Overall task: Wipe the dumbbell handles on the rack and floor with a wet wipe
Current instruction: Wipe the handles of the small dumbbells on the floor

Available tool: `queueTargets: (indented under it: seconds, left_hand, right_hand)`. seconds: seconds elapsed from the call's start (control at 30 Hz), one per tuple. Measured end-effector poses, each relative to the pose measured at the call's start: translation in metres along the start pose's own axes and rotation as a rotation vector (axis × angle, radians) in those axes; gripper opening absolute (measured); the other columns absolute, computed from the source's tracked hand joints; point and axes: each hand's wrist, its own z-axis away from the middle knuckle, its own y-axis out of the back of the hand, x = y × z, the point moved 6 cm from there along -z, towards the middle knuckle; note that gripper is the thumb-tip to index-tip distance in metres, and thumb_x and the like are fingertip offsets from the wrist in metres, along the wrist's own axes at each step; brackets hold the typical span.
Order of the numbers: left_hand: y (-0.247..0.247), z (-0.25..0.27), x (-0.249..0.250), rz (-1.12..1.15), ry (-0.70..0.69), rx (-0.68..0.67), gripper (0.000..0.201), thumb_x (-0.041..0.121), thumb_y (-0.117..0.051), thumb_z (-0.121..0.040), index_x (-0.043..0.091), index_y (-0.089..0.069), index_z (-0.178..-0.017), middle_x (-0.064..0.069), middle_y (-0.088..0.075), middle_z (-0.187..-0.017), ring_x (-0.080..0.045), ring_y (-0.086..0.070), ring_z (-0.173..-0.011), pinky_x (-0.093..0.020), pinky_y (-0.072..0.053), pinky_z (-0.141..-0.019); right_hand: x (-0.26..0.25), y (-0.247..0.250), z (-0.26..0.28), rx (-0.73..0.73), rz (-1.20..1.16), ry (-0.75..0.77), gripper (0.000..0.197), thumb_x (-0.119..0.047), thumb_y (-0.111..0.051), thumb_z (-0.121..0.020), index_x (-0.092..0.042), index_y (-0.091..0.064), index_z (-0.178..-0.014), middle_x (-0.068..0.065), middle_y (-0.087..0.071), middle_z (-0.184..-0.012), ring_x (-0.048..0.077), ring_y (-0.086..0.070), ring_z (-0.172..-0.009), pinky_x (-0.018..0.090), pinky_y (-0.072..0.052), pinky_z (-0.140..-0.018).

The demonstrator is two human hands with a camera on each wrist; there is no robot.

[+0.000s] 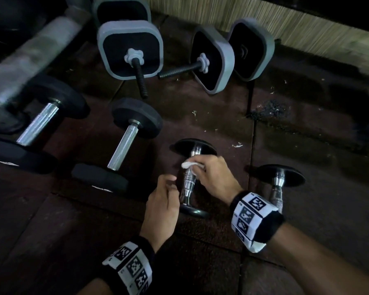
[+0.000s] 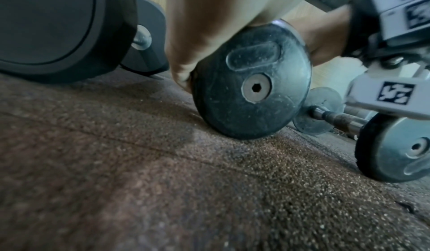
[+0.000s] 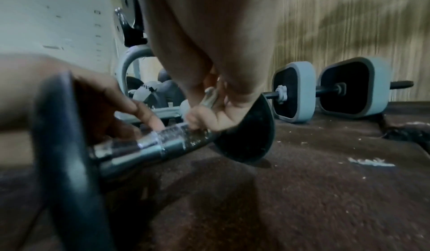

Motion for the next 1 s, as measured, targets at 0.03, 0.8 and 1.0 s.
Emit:
queueTargets:
  seconds: [0.03, 0.8, 1.0]
  left_hand:
    - [0.000, 0.000, 0.000, -0.003, 0.000, -0.003, 0.026, 0.034, -0.033, -0.088, 0.033, -0.051, -0.107, 0.002, -0.064, -0.079, -0.005, -0.059, -0.078, -0.029, -0.048, -0.072]
    - [0.024, -0.084, 0.061, -0.485, -0.175, -0.031, 0.019, 0.021, -0.068, -0.088, 0.012, -0.052, -0.090, 0.003, -0.059, -0.073, -0.019, -0.058, -0.067, -0.028, -0.038, -0.064]
    - [-0.012, -0.086, 0.043, -0.528, -0.208, -0.292, 0.020, 0.016, -0.056, -0.092, 0.010, -0.054, -0.073, -0.001, -0.060, -0.065, -0.021, -0.057, -0.060, -0.035, -0.045, -0.063]
  right_hand:
    - [0.000, -0.004, 0.005, -0.068, -0.019, 0.006, 0.019, -0.015, -0.062, -0.098, -0.019, -0.075, -0.111, -0.015, -0.062, -0.072, -0.004, -0.058, -0.064, 0.013, -0.042, -0.065]
    - [0.019, -0.040, 0.044, 0.265, -0.629, -0.357, 0.020, -0.043, -0.053, -0.100, -0.038, -0.051, -0.120, -0.003, -0.062, -0.114, 0.012, -0.062, -0.100, 0.038, -0.055, -0.091]
    - [0.012, -0.054, 0.044, 0.285, -0.620, -0.337, 0.026, -0.041, -0.042, -0.104, -0.042, -0.042, -0.130, -0.010, -0.058, -0.132, 0.007, -0.055, -0.122, 0.040, -0.046, -0.108]
